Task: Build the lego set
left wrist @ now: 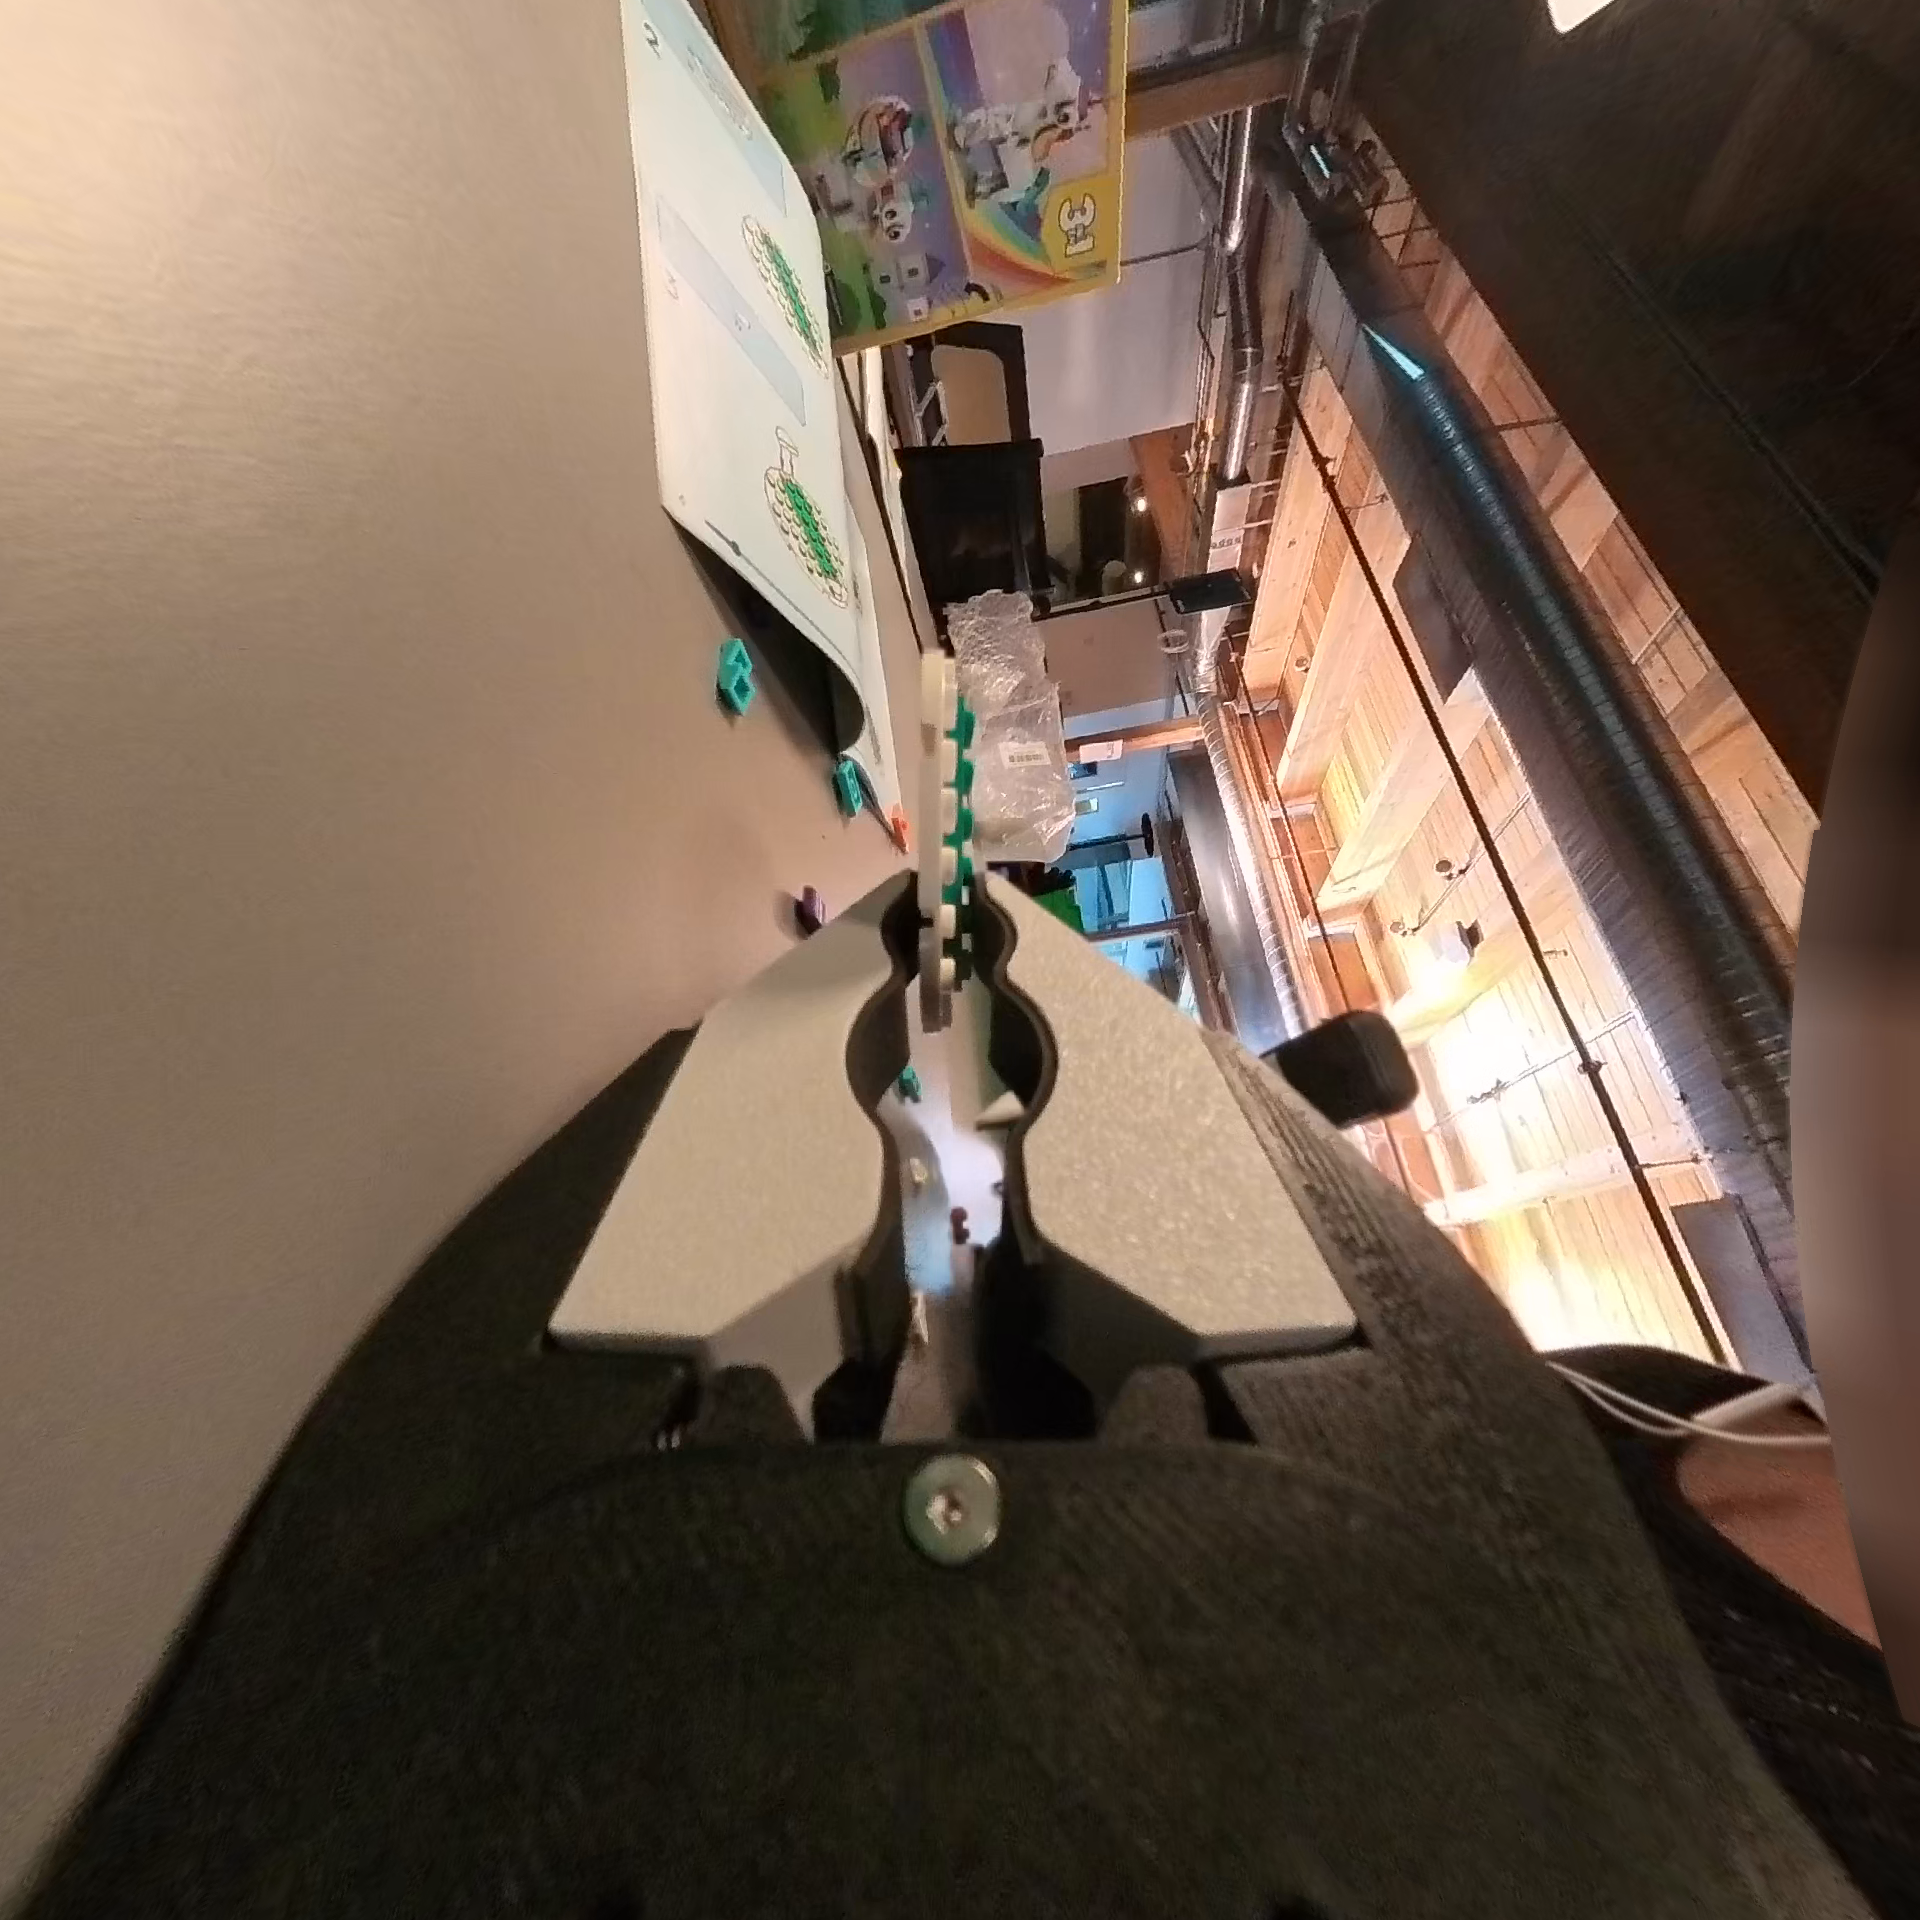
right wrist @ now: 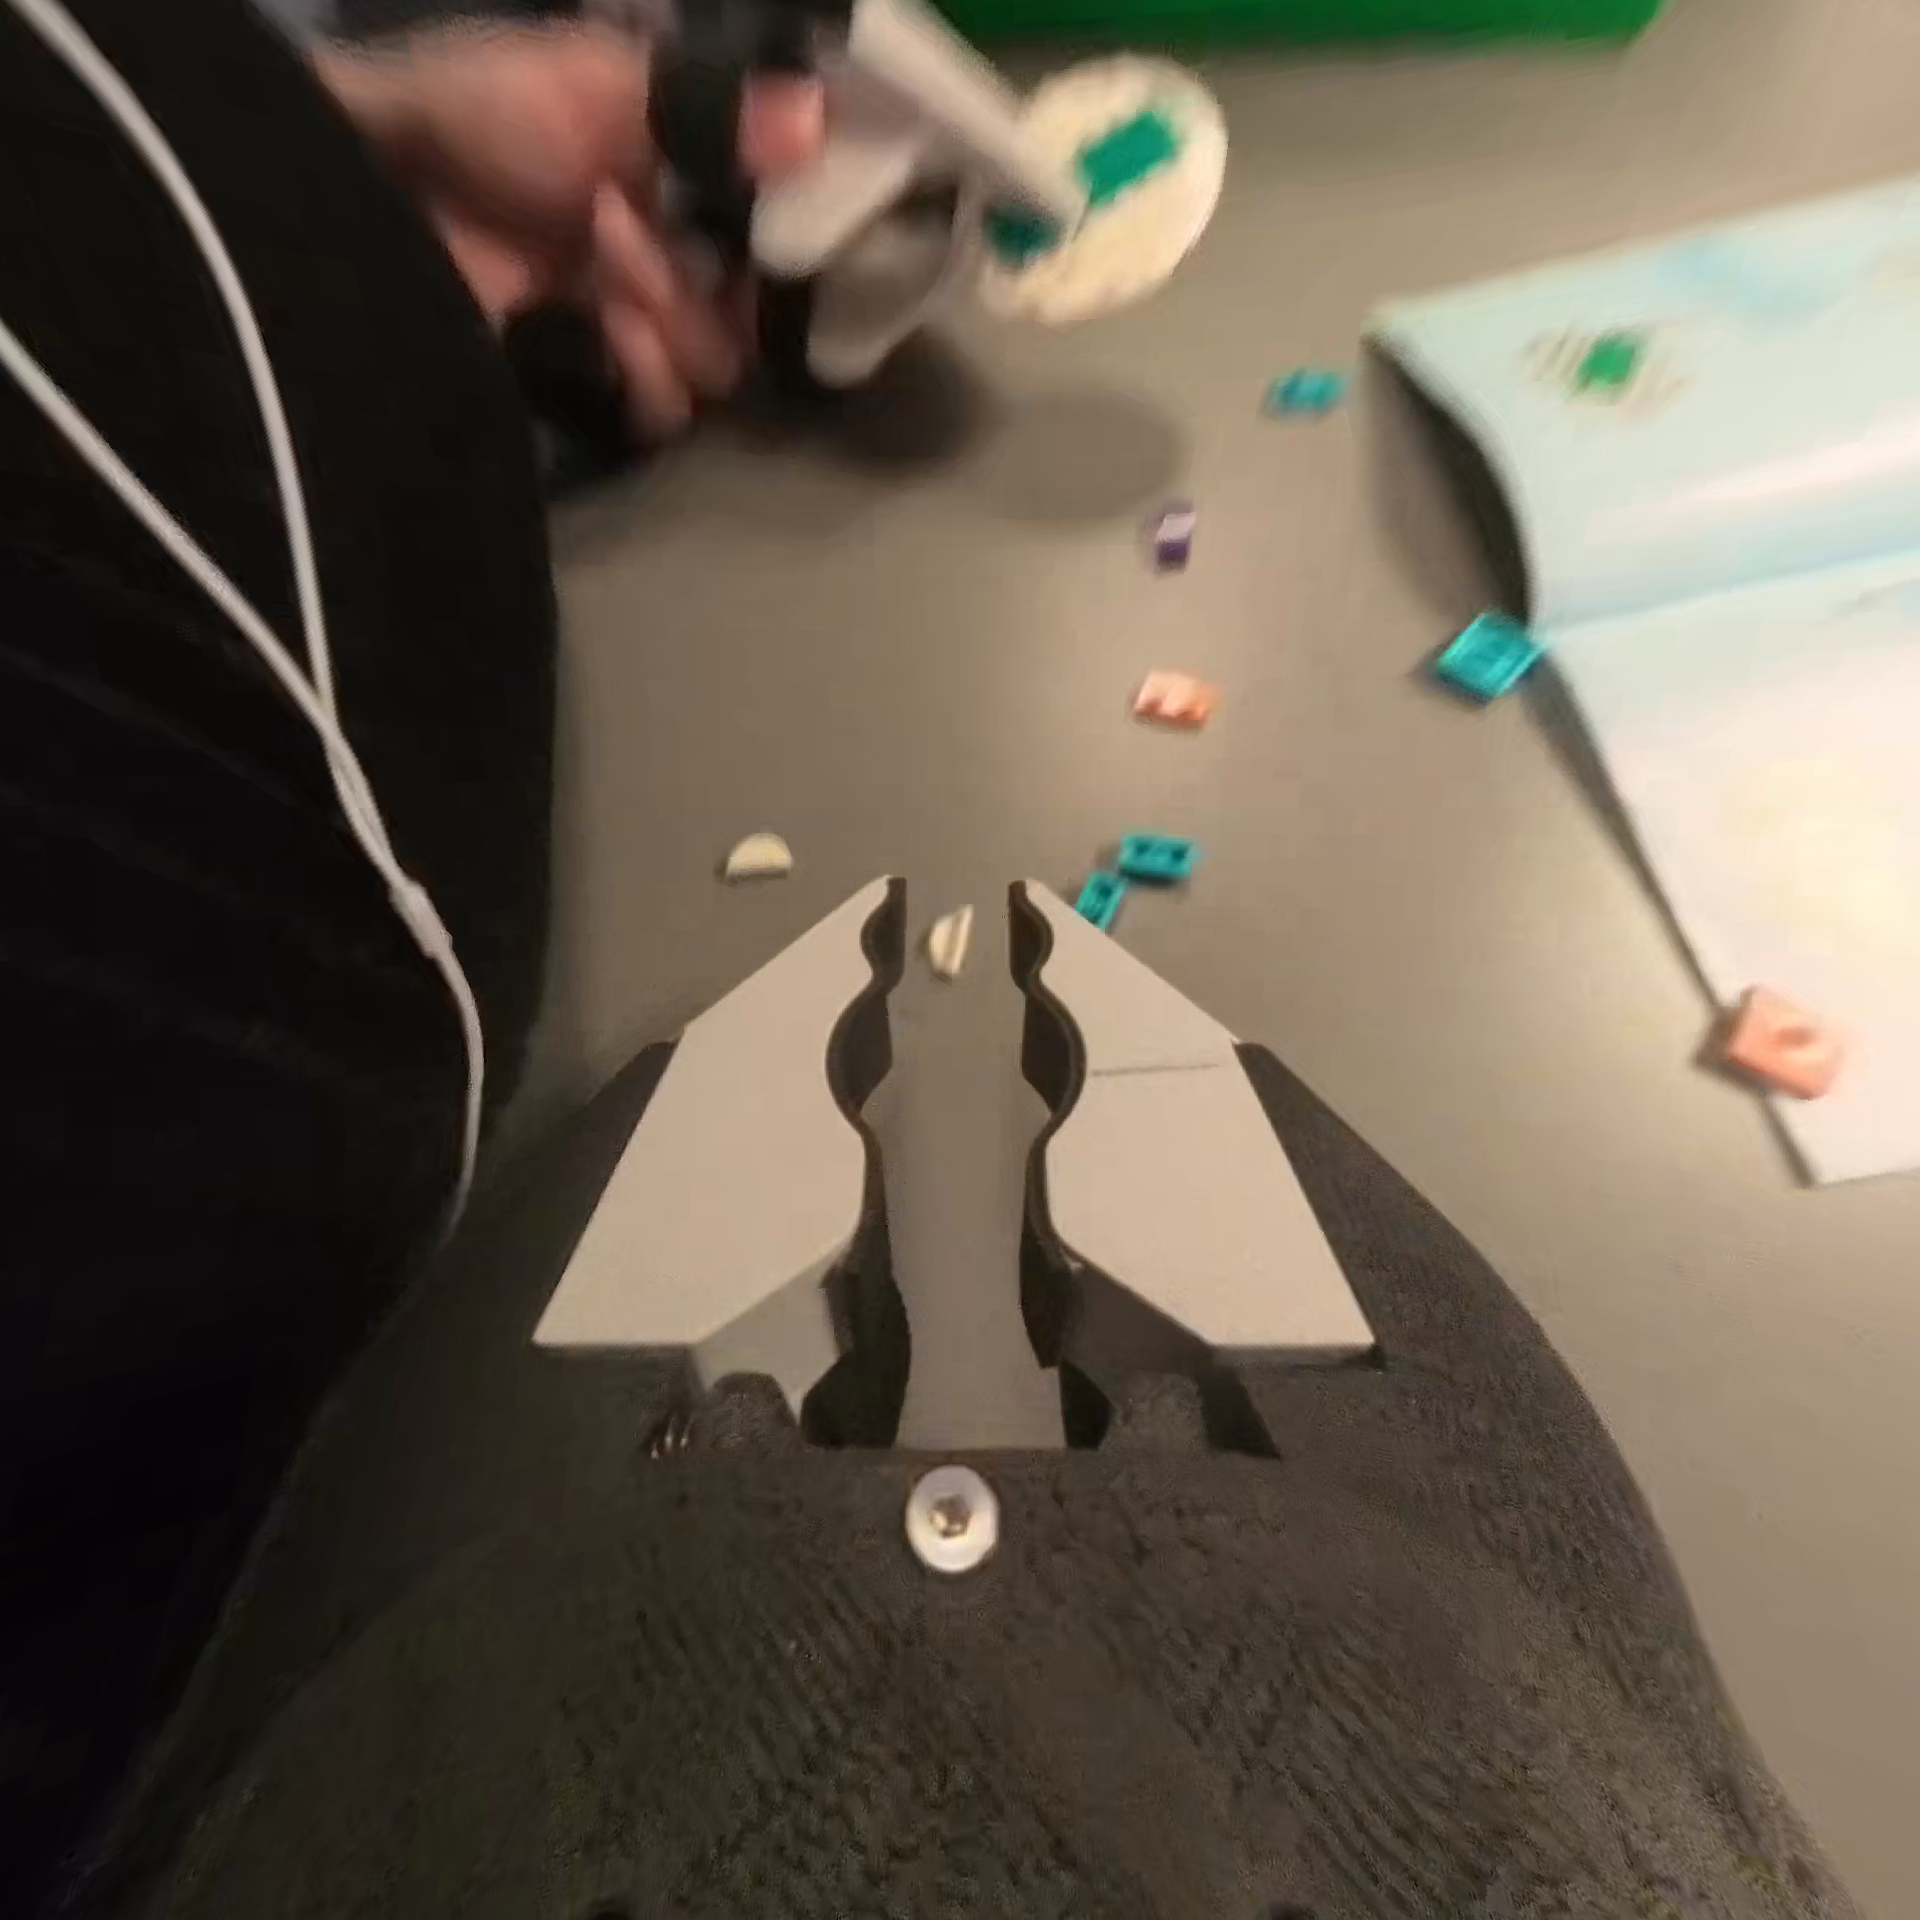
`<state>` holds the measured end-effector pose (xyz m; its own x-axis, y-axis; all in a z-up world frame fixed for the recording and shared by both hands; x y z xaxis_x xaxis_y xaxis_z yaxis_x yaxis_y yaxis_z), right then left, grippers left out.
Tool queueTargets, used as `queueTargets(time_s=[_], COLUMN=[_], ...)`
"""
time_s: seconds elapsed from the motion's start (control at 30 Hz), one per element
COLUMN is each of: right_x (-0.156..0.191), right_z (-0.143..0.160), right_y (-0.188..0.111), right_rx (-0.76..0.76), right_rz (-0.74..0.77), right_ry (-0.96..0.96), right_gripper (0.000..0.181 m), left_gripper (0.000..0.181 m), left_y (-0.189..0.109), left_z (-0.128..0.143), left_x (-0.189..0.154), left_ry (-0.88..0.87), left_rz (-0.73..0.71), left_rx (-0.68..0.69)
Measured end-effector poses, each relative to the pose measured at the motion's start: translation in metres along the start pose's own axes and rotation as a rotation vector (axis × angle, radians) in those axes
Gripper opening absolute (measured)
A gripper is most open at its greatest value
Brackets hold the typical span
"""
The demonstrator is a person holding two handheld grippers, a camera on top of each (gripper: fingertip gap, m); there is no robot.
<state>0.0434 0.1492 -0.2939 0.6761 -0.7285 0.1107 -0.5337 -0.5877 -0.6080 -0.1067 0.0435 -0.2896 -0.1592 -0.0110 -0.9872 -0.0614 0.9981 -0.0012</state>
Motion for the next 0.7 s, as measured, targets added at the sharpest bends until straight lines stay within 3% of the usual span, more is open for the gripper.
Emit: queueTargets(time_s=[0.07,0.2,0.3,0.47,0.7], right_x=[0.011,0.039,0.042,0.011,0.003], right_z=[0.015,0.005,0.009,0.005,0.020], right_y=[0.007,0.016,0.026,0.016,0.015], right_rx=[0.104,0.041,0.096,0.102,0.194], right_rz=[0.002,-0.133,-0.131,0.030,0.050], right_ry=[-0.020,0.021,-0.083,-0.088,-0.025], right_gripper=[0.019,0.016,0.018,0.025,0.016], left_gripper=[0.007,0.007,0.007,0.007,0.007], left_y=[0.000,0.000,0.001,0.000,0.000], left_z=[0.001,0.001,0.003,0.004,0.005], left_x=[-0.001,-0.002,-0.003,-0.005,-0.006], left_ry=[0.003,0.000,0.005,0.000,0.001], left_rz=[0.003,0.013,0.019,0.040,0.053], left_rx=[0.006,0.008,0.024,0.032,0.037])
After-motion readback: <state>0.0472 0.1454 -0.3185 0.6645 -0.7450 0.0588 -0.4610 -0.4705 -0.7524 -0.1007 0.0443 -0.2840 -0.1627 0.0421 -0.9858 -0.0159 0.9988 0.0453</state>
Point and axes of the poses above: each gripper's, where its closed fingertips meet, y out along the fingers, z out of its underside, x = y × z across the jaws, the point moved 2 cm from there along -y, back along the fingers, and after that the axes turned 2 degrees about -y, right-handed, at the moved point
